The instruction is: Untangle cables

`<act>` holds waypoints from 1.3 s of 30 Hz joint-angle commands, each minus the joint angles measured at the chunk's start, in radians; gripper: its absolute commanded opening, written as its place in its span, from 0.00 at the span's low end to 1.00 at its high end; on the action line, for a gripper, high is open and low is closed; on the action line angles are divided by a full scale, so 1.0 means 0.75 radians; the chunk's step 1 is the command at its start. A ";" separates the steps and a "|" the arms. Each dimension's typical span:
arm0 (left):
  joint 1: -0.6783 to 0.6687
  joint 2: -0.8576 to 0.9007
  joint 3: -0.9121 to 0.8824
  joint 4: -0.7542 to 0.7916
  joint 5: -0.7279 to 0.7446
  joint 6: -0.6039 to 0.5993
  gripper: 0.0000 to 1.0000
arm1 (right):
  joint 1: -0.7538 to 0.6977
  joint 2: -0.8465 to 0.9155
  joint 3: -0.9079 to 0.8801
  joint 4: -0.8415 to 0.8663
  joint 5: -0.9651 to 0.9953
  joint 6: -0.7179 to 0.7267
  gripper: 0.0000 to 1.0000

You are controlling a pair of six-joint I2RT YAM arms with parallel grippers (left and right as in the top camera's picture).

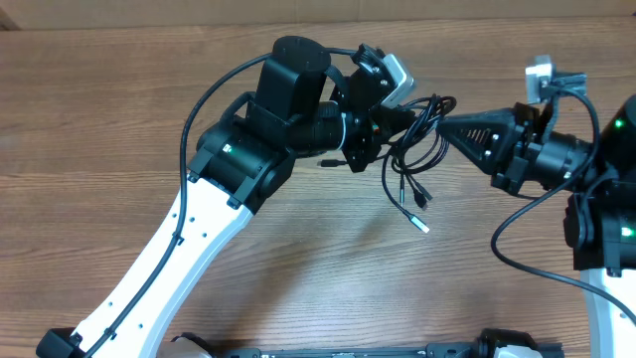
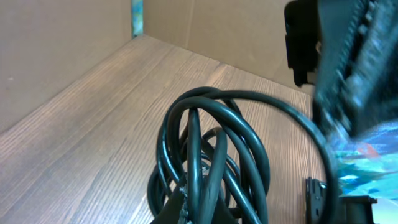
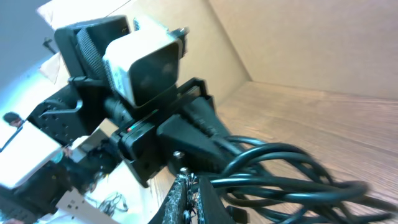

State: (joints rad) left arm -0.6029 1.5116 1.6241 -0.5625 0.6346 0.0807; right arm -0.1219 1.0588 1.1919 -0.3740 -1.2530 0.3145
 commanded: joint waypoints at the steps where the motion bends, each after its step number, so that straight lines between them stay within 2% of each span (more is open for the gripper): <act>1: -0.017 0.007 0.020 -0.006 0.101 0.060 0.04 | -0.045 -0.006 0.018 0.009 -0.013 0.040 0.04; 5: -0.017 0.007 0.020 -0.001 0.120 0.073 0.04 | -0.070 -0.006 0.018 0.007 -0.054 0.045 0.04; 6: -0.017 0.007 0.020 0.003 0.113 0.073 0.04 | -0.071 -0.006 0.018 0.006 -0.065 0.044 0.11; 10: -0.013 0.007 0.020 0.013 0.033 0.064 0.04 | -0.071 -0.006 0.018 -0.014 -0.096 0.045 0.50; 14: -0.013 0.007 0.020 0.024 -0.110 -0.057 0.04 | -0.071 -0.006 0.018 -0.077 -0.113 0.045 0.66; 16: -0.014 0.007 0.020 0.047 -0.122 -0.111 0.04 | -0.071 -0.006 0.018 -0.114 -0.113 0.045 0.70; 21: -0.039 0.007 0.020 0.101 -0.127 -0.190 0.04 | -0.068 -0.006 0.018 -0.138 -0.113 0.044 0.71; 28: -0.094 0.007 0.020 0.151 -0.128 -0.222 0.04 | -0.063 -0.005 0.018 -0.143 -0.113 0.043 0.69; 33: -0.123 0.007 0.020 0.170 -0.161 -0.223 0.04 | -0.064 -0.005 0.018 -0.144 -0.112 0.035 0.59; 35: -0.123 0.007 0.020 0.175 -0.156 -0.238 0.04 | -0.064 -0.005 0.018 -0.144 -0.112 0.035 0.47; 39: -0.129 0.007 0.020 0.176 -0.151 -0.268 0.04 | -0.064 -0.005 0.016 -0.144 -0.112 0.035 0.38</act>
State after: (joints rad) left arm -0.6926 1.5116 1.6241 -0.4431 0.5259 -0.0841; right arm -0.1696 1.0588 1.1923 -0.4866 -1.3289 0.3424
